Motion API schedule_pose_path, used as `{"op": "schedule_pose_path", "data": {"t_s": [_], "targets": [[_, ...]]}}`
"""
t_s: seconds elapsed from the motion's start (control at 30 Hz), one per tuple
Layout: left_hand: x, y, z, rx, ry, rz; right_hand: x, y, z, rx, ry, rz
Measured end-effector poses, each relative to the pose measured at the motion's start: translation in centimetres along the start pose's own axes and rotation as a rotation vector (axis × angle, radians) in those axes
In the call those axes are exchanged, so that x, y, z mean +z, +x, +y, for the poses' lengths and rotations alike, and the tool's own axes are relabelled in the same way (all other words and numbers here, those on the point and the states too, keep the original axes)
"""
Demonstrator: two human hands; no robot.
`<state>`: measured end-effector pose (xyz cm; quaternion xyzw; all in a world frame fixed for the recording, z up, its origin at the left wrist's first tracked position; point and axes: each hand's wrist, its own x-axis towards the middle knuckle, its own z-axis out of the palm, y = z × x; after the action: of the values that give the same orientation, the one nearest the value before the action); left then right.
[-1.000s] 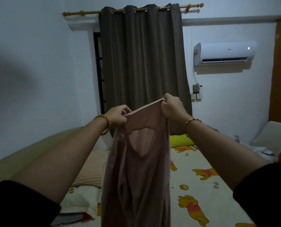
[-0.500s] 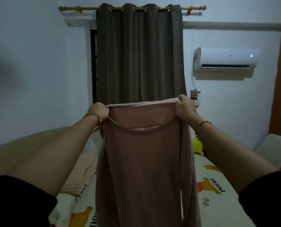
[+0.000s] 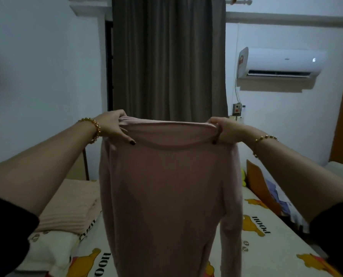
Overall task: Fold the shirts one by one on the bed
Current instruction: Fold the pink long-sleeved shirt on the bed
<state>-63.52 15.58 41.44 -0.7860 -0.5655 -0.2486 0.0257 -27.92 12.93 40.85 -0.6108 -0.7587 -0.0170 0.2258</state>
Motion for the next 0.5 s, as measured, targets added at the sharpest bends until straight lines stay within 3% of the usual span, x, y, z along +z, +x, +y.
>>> {"op": "schedule_pose_path", "data": {"t_s": [0.1,0.2,0.3,0.5], "targets": [[0.3,1.0,-1.5,0.085,0.187,0.051,0.1,0.8,0.1,0.036,0.048,0.289],[0.7,1.4,-2.9,0.102,0.154,0.231,1.4,1.9,-0.2,0.094,0.107,0.458],[1.1,1.4,-4.5,0.008,0.056,0.323,3.3,2.6,-1.6,0.155,0.122,0.630],[1.9,1.5,-9.0,-0.194,-0.170,0.325,6.0,4.1,-3.9,0.323,0.229,0.693]]}}
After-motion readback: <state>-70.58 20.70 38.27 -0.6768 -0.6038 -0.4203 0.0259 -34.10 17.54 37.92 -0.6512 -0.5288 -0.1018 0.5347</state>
